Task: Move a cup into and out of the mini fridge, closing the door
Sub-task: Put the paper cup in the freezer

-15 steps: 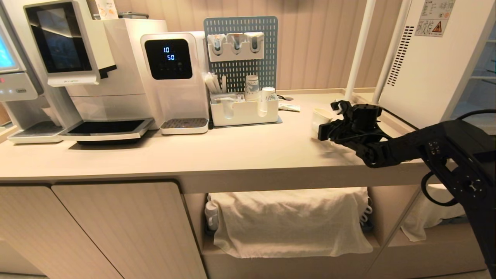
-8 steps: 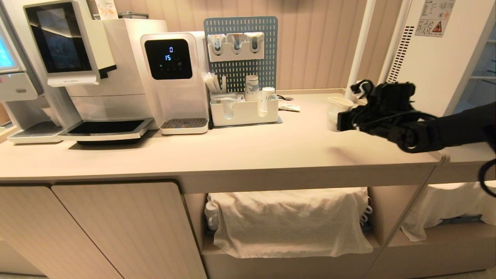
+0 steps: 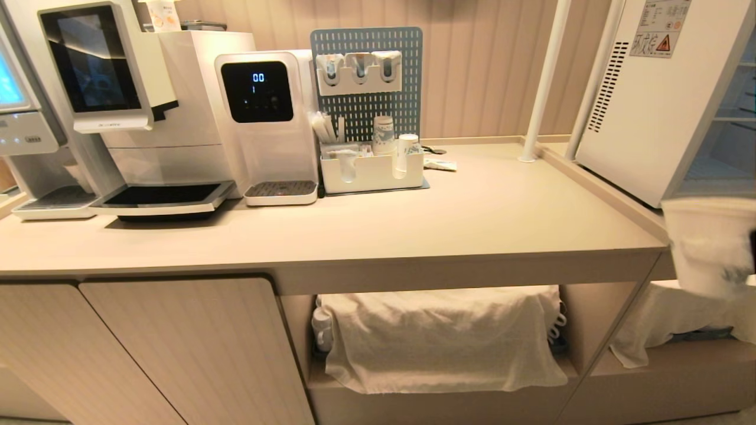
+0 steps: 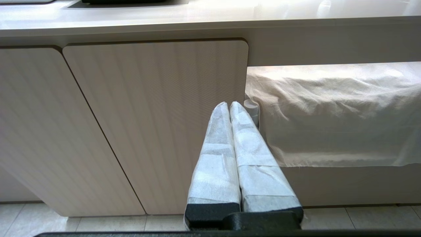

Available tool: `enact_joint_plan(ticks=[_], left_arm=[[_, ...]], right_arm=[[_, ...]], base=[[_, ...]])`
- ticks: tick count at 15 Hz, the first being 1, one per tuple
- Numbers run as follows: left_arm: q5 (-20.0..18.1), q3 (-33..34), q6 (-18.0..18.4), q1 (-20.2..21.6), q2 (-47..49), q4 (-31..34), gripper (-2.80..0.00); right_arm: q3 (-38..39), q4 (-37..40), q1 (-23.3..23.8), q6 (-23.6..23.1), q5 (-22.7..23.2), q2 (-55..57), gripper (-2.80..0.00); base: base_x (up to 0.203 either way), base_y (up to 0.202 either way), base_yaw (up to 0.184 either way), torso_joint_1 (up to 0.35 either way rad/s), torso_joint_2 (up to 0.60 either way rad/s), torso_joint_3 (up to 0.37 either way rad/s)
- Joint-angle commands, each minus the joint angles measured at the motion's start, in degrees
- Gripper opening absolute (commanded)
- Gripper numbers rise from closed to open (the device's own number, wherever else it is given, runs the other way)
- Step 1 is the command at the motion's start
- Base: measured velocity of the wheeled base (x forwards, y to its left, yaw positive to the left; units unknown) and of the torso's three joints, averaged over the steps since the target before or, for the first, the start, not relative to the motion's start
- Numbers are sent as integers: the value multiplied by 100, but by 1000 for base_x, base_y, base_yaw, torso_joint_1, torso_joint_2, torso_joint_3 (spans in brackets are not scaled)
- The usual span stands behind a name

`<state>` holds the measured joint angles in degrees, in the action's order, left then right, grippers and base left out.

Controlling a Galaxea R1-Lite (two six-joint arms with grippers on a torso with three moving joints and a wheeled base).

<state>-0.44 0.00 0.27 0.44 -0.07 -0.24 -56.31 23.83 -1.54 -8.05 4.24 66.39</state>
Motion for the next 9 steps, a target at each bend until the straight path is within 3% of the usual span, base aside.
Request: enact_joint_plan(ticks=[1, 4, 6, 9], left_arm=[[0, 0, 0, 0, 7, -2, -280], [0, 0, 0, 0, 7, -2, -280], [0, 0, 0, 0, 7, -2, -280], [0, 0, -9, 0, 7, -2, -280]], right_arm=[[2227, -365, 52, 102, -188, -2588, -280], [4498, -1325, 88, 235, -350, -4374, -280], [5204, -1848, 147, 295, -374, -5329, -280], [5543, -2318, 152, 333, -367, -6473, -280]], base=[[0, 0, 0, 0, 0, 0], [0, 0, 0, 0, 0, 0], [0, 0, 0, 0, 0, 0], [0, 0, 0, 0, 0, 0]])
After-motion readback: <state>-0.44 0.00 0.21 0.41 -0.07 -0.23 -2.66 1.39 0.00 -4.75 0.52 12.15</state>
